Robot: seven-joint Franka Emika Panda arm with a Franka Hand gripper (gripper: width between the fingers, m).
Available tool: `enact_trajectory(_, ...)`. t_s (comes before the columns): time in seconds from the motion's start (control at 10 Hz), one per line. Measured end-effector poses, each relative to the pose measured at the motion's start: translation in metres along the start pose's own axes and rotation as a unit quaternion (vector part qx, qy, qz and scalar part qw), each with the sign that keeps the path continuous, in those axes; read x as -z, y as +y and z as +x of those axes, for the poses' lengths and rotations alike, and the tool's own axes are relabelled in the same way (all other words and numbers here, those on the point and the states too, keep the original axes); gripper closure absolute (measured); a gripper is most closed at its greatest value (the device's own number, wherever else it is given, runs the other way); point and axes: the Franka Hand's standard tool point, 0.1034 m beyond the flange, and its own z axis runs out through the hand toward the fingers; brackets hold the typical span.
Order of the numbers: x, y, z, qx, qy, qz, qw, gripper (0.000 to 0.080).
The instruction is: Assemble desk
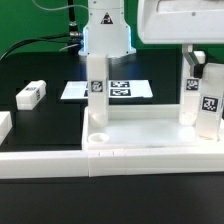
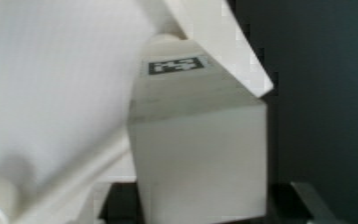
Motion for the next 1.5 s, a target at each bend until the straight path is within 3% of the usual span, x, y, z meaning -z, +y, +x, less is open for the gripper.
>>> enact_trajectory(0.3,0.001,0.002,-0.001,-0.178,0.007,0.001,0.984,0.0511)
enact_trajectory(0.6,0.000,0.004,-0.006,-0.361,-0.006,0.041,0.931,0.0505)
enact_trajectory(0.7,0.001,0.005,-0.007,-0.359,-0.006,0.041,0.932,0.0505)
enact_trajectory(0.8,0.000,0.005,-0.007,-0.352,-0.006,0.041,0.935,0.0435)
enact_trajectory(0.9,-0.001,0.003,-0.007,-0.286,-0.002,0.043,0.957,0.0251)
enact_trajectory(1.0,-0.004,0.002,-0.008,-0.193,0.001,0.044,0.980,0.0251)
enact_trajectory(1.1,-0.011,0.004,-0.008,-0.104,0.002,0.044,0.994,0.0181)
enact_trajectory(1.3,-0.016,-0.001,-0.027,-0.031,0.001,0.041,0.999,0.0155)
enact_trajectory(1.5,-0.016,0.001,-0.021,0.046,0.007,0.040,0.998,0.0151)
